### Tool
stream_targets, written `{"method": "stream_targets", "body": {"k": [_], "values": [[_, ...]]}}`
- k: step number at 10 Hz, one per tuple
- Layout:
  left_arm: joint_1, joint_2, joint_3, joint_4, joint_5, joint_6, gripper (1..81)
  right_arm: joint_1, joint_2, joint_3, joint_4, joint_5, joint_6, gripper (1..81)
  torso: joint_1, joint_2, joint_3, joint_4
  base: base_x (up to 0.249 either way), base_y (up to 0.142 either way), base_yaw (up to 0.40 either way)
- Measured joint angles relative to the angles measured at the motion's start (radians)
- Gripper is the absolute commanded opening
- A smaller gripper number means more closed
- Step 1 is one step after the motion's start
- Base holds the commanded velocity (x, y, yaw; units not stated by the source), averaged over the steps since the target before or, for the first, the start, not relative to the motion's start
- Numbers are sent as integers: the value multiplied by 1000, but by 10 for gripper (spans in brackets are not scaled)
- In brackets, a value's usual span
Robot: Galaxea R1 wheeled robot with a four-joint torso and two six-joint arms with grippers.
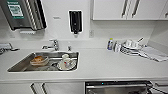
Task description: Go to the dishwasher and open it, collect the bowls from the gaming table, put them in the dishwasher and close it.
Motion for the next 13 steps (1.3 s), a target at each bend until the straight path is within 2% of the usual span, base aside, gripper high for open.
{"method": "stream_targets", "body": {"k": [4, 6, 13], "values": [[0, 4, 0, 0, -2, 0, 811, -17, 10, -13, -5, 11, 7, 811, 0, 0, 0, 0, -74, 0, 0], [-4, 6, 0, 0, -3, 0, 811, -42, 14, -14, -3, 62, 40, 811, 0, 0, 0, 0, -74, 0, 0], [-1, 19, -6, 0, 15, 0, 811, -144, 12, -17, -18, 32, 61, 811, 1, 0, 0, 0, -77, 0, 0]]}}
